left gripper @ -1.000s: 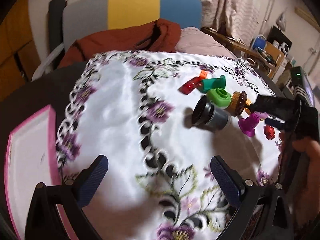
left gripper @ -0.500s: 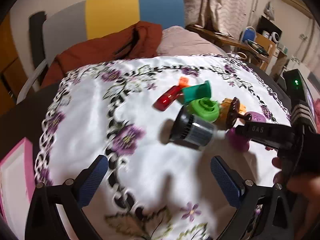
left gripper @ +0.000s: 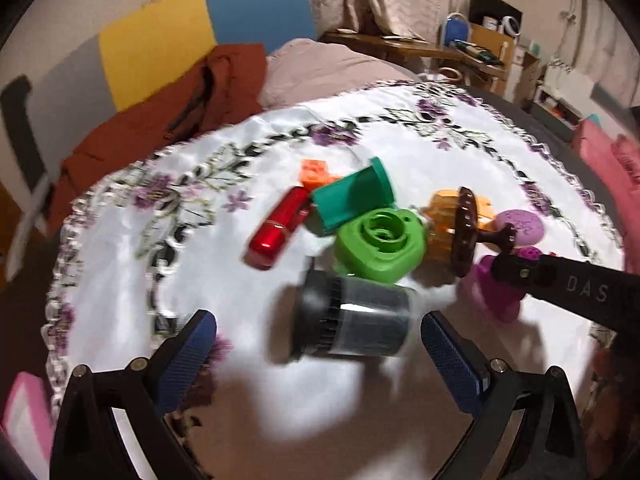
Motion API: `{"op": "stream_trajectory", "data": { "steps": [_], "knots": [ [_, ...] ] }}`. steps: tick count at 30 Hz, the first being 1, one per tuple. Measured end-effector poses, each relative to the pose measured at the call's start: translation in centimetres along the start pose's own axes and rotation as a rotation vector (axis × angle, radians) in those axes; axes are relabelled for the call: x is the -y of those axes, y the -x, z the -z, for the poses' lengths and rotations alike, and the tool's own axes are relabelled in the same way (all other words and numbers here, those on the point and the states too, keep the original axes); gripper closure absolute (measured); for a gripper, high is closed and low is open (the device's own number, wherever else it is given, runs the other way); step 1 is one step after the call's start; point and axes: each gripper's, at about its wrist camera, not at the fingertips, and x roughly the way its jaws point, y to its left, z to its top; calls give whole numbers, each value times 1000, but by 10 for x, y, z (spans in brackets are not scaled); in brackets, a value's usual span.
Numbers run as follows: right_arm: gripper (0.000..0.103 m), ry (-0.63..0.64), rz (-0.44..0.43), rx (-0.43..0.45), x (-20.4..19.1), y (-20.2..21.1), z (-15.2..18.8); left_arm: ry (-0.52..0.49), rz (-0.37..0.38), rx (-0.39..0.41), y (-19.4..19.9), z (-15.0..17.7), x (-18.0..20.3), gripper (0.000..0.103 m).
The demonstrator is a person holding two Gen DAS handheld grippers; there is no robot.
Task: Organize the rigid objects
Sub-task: 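Grasp the black-and-clear cylinder with the left gripper while the right gripper grasps the magenta suction cup, then carry the cylinder to the tray and release it with the left gripper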
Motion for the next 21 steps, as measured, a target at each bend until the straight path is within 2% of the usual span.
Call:
{"op": "stream_trajectory", "data": {
  "steps": [3,8,10,11,12,18,21],
  "knots": [
    [70,4,-4,-6,-1,-1,1,-5,1,-17,-8,0,2,0],
    [70,19,-3,-12,-3,-2,1,-23,-59,-22,-15,-2,4,2],
    [70,34,-1,-11,-5,-2,2,-9,-40,-26,-17,-3,3,14],
    [70,38,-3,-11,-6,-2,2,-8,-33,-40,-19,-3,2,29],
    [70,41,-6,-10,-7,-2,2,-4,-26,-56,-21,-2,1,34],
    [70,81,-45,-5,-15,0,3,-29,-27,-29,-13,13,-5,35],
    [70,103,-51,4,-20,2,4,4,-12,-22,-5,20,-15,37]
  ]
}}
